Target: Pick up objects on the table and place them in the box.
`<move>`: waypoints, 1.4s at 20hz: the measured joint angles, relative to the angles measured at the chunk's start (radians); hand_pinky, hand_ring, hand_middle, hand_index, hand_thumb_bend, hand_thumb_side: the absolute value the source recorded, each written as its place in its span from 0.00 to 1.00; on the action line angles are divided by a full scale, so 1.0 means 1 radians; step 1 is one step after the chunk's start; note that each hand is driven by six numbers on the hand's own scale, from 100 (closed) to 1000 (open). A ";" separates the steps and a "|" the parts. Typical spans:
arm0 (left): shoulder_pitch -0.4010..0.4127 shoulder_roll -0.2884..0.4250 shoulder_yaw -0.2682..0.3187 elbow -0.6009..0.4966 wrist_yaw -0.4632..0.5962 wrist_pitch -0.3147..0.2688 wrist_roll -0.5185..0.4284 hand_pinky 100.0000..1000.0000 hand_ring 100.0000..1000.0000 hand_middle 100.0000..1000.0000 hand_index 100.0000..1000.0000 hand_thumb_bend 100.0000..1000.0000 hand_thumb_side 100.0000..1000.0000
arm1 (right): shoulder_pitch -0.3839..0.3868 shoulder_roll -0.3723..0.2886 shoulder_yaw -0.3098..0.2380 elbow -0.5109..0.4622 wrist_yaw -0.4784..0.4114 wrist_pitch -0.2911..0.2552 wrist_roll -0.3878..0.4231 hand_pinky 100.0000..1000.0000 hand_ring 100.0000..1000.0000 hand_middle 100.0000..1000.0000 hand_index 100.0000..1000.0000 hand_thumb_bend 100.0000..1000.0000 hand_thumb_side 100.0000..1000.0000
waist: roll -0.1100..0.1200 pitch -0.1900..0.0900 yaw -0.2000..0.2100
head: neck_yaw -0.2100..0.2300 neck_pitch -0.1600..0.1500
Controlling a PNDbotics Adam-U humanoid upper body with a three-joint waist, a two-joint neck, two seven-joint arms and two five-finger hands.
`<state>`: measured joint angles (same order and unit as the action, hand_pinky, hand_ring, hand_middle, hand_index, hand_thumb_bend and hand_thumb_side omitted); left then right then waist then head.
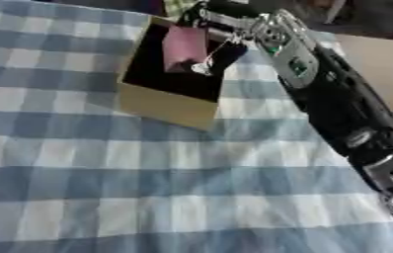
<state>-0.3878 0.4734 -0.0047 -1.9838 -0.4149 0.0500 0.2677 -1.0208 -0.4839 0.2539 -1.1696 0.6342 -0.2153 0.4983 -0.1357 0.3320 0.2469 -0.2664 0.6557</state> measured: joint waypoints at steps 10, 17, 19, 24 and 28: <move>0.002 -0.001 0.000 0.000 0.000 0.004 -0.011 0.43 0.53 0.58 0.75 0.22 0.95 | -0.010 0.004 -0.001 0.001 0.161 -0.040 -0.023 0.93 0.98 0.86 0.90 0.28 0.47 | 0.000 0.000 0.000 | 0.001 -0.003; 0.006 -0.008 0.000 0.000 -0.001 0.006 -0.018 0.43 0.53 0.57 0.75 0.21 0.95 | -0.010 0.005 -0.008 -0.010 0.227 -0.048 -0.019 0.93 0.96 0.85 0.91 0.26 0.21 | -0.001 -0.003 -0.001 | 0.002 -0.003; 0.008 -0.009 0.000 0.000 -0.001 0.007 -0.019 0.43 0.53 0.57 0.75 0.21 0.95 | -0.010 0.006 -0.012 -0.016 0.205 -0.050 -0.013 0.93 0.96 0.85 0.91 0.26 0.21 | -0.001 -0.006 -0.001 | 0.004 -0.003; 0.009 -0.009 0.000 0.000 -0.001 0.009 -0.024 0.43 0.53 0.57 0.75 0.21 0.95 | -0.010 0.006 -0.013 -0.030 0.159 -0.042 0.005 0.91 0.93 0.81 0.89 0.22 0.20 | -0.001 -0.006 -0.002 | 0.006 -0.003; 0.012 -0.009 0.001 0.000 -0.004 0.013 -0.029 0.43 0.53 0.57 0.75 0.22 0.95 | -0.009 0.003 -0.026 -0.074 0.122 -0.036 -0.010 0.87 0.84 0.75 0.87 0.16 0.17 | 0.000 -0.018 -0.008 | 0.009 0.001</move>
<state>-0.3762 0.4645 -0.0041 -1.9838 -0.4187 0.0625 0.2386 -1.0293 -0.4811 0.2282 -1.2434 0.7557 -0.2509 0.4881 -0.1357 0.3140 0.2385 -0.2573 0.6569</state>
